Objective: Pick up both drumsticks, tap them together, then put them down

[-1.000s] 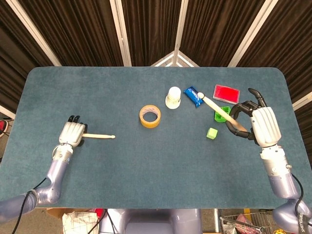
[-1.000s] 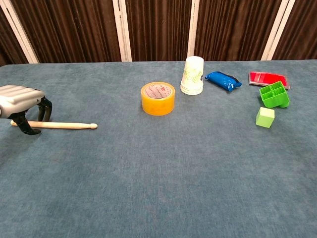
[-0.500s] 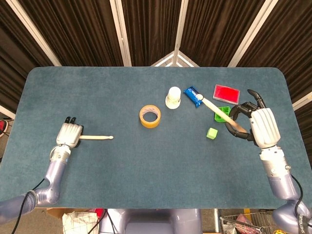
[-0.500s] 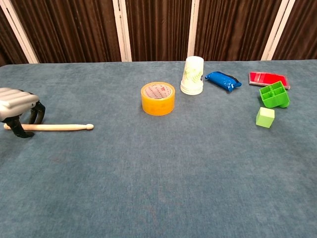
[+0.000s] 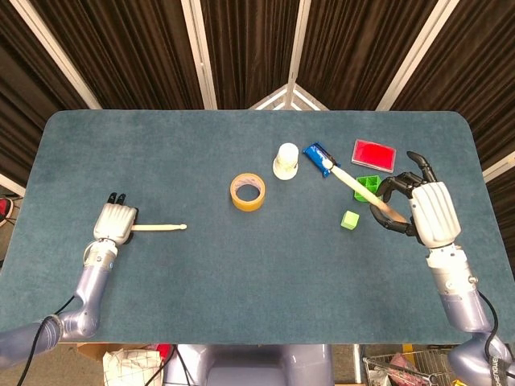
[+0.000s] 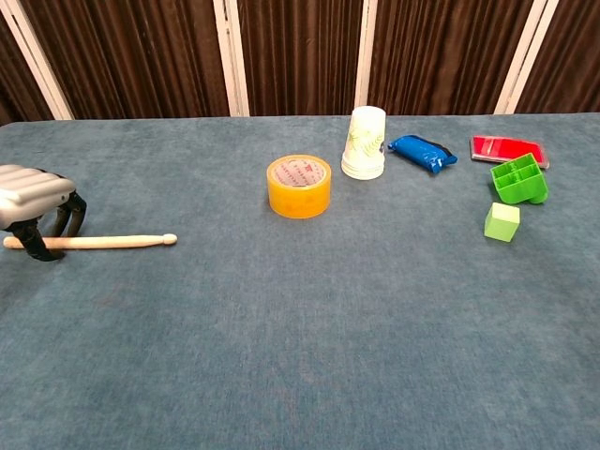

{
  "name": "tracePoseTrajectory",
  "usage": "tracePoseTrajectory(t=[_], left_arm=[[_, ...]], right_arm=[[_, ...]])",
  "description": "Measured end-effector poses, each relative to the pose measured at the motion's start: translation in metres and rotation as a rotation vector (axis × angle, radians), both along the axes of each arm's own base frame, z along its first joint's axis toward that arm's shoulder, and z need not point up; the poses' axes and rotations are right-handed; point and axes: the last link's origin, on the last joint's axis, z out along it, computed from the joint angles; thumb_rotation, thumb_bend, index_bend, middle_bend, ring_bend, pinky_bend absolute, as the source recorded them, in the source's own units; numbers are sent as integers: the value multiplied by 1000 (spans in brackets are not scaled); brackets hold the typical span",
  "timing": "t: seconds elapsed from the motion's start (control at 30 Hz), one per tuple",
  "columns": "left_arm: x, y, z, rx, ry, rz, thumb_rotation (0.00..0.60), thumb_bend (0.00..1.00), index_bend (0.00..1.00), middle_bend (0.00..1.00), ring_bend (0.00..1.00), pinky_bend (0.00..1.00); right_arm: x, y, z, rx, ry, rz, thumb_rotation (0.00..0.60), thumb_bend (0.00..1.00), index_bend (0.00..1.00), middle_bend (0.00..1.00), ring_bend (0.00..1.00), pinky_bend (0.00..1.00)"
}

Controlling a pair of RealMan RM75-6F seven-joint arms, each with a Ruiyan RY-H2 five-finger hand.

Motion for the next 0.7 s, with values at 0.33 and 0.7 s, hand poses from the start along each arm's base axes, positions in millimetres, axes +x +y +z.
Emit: tracePoseTrajectory(t=[0.33,0.7], left_arm=[[2,-1,-4,-5,22,-13,600,407,544,533,131,107],[2,-2,-5,-7,56,-21,600,424,557,536,131,107]], right_arm=[[-3,-2,0,-2,3,-11,600,459,752,657,494,111],[-2,-7,1,-3,3,-15,600,458,753,661,495,112]])
